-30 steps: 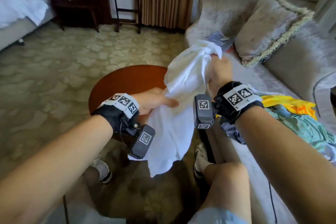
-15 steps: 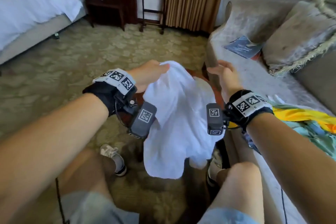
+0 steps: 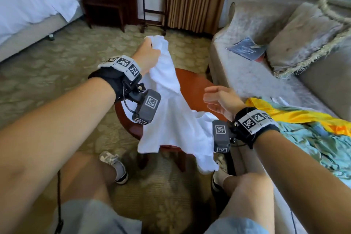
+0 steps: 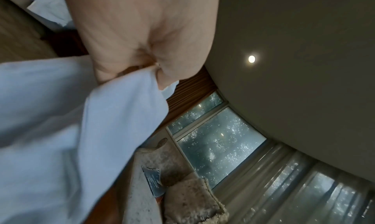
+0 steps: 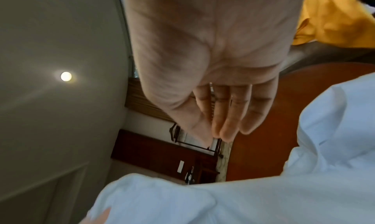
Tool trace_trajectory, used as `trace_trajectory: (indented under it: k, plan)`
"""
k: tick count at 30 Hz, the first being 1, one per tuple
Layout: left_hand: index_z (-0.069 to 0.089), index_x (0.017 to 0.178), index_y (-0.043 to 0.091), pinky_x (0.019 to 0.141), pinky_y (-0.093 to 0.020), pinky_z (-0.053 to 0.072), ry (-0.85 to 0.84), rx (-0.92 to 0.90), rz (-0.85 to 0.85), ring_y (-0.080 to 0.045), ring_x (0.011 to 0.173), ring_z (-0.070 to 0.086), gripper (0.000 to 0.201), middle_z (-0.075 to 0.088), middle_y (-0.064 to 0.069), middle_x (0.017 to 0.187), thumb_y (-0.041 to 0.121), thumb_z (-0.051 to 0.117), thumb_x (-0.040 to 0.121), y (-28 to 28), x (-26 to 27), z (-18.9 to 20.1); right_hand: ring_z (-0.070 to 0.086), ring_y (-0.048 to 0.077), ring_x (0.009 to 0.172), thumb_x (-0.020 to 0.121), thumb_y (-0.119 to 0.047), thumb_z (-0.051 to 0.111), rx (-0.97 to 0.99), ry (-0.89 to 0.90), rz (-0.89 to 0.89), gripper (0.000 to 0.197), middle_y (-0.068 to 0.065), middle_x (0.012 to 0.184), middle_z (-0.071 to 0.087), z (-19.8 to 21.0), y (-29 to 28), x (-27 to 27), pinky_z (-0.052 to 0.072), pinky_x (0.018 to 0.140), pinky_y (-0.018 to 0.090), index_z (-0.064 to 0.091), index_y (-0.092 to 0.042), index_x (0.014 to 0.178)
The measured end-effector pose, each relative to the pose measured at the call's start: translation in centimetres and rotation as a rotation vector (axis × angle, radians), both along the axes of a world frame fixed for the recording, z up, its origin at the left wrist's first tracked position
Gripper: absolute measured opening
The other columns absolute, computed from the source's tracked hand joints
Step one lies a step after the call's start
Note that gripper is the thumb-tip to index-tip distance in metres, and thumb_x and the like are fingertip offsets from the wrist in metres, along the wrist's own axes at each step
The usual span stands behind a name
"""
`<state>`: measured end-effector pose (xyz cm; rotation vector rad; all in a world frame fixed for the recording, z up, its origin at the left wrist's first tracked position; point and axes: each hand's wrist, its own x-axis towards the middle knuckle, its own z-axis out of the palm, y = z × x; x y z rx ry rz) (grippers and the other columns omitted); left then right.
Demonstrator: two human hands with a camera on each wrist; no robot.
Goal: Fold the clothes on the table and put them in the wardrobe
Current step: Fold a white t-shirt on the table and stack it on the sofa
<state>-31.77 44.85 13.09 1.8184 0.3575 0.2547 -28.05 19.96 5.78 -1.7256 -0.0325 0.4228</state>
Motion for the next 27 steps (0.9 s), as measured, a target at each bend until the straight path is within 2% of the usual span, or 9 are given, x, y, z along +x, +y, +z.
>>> trace_trajectory:
  k: [3,7,10,14,16,19,23,25,27]
  plan:
    - [0.037,0.143,0.018,0.094,-0.037,0.048,-0.023,-0.004,-0.017,-0.023,0.118,0.051,0.048,0.05,-0.006,0.129,0.01,0.036,0.096,-0.6,1.1,-0.2,0.067,0.015,0.105,0.082,-0.016,0.075,-0.084,-0.009,0.156,0.033,-0.002,0.106,0.073,-0.3,1.3,-0.2,0.052,0.084,0.03,0.066,-0.022,0.113]
    - [0.035,0.145,0.021,0.064,-0.034,0.058,-0.087,-0.344,-0.1,-0.031,0.116,0.055,0.052,0.043,-0.012,0.138,0.0,0.033,0.098,-1.6,3.3,-0.8,0.061,0.012,0.109,0.077,-0.036,0.082,-0.147,-0.011,0.27,0.061,-0.005,0.12,0.062,-1.2,3.9,-0.3,0.051,0.085,0.03,0.055,-0.021,0.129]
    - [0.036,0.144,0.017,0.064,-0.035,0.058,-0.095,-0.404,-0.071,-0.033,0.114,0.057,0.052,0.043,-0.014,0.138,0.001,0.039,0.095,-1.6,4.7,-1.2,0.053,0.02,0.122,0.077,-0.031,0.084,-0.318,0.003,0.316,0.079,0.002,0.135,0.051,-3.0,4.7,0.0,0.049,0.094,0.034,0.042,-0.016,0.142]
    - [0.054,0.126,0.014,0.074,-0.038,0.055,-0.043,-0.186,0.098,-0.034,0.107,0.061,0.041,0.059,-0.008,0.117,0.004,0.048,0.087,1.4,6.0,-3.5,0.054,0.027,0.12,0.08,-0.024,0.082,-0.519,0.03,0.248,0.068,0.008,0.134,0.054,-7.0,3.2,0.9,0.047,0.101,0.038,0.049,-0.013,0.138]
    - [0.05,0.133,0.013,0.085,-0.037,0.053,0.106,0.047,0.17,-0.027,0.106,0.058,0.048,0.057,-0.006,0.118,0.005,0.051,0.086,3.1,5.8,-5.4,0.057,0.027,0.116,0.085,-0.024,0.077,-0.525,-0.02,0.114,0.052,0.008,0.13,0.059,-8.8,1.7,1.8,0.048,0.101,0.039,0.056,-0.012,0.131]
    - [0.044,0.136,0.016,0.092,-0.044,0.052,0.348,0.249,0.037,-0.03,0.11,0.055,0.065,0.055,-0.01,0.126,0.018,0.068,0.076,3.7,4.8,-9.0,0.056,0.026,0.117,0.087,-0.028,0.074,-0.571,-0.054,0.087,0.056,0.008,0.13,0.058,-10.5,0.4,3.1,0.047,0.098,0.034,0.052,-0.012,0.136]
    - [0.054,0.104,0.018,0.086,-0.037,0.049,0.551,0.481,-0.224,-0.022,0.1,0.059,0.043,0.061,0.0,0.104,0.032,0.079,0.071,1.4,3.3,-14.9,0.055,0.023,0.095,0.08,-0.027,0.078,-0.689,-0.104,0.189,0.05,0.003,0.106,0.057,-11.7,1.3,4.4,0.043,0.076,0.026,0.06,-0.015,0.125]
    - [0.056,0.111,0.024,0.086,-0.038,0.05,0.53,0.456,-0.316,-0.021,0.101,0.06,0.058,0.062,0.005,0.102,0.035,0.084,0.061,0.4,3.1,-17.5,0.054,0.025,0.096,0.074,-0.037,0.074,-0.745,-0.139,0.198,0.048,0.003,0.114,0.053,-12.1,1.7,5.1,0.045,0.077,0.031,0.06,-0.021,0.117]
    - [0.054,0.112,0.023,0.083,-0.035,0.047,0.526,0.436,-0.343,-0.018,0.097,0.058,0.058,0.06,0.007,0.098,0.03,0.084,0.062,0.4,3.5,-18.2,0.058,0.028,0.107,0.069,-0.045,0.068,-0.78,-0.134,0.2,0.064,0.004,0.131,0.052,-12.9,1.5,6.0,0.051,0.085,0.035,0.056,-0.023,0.129]
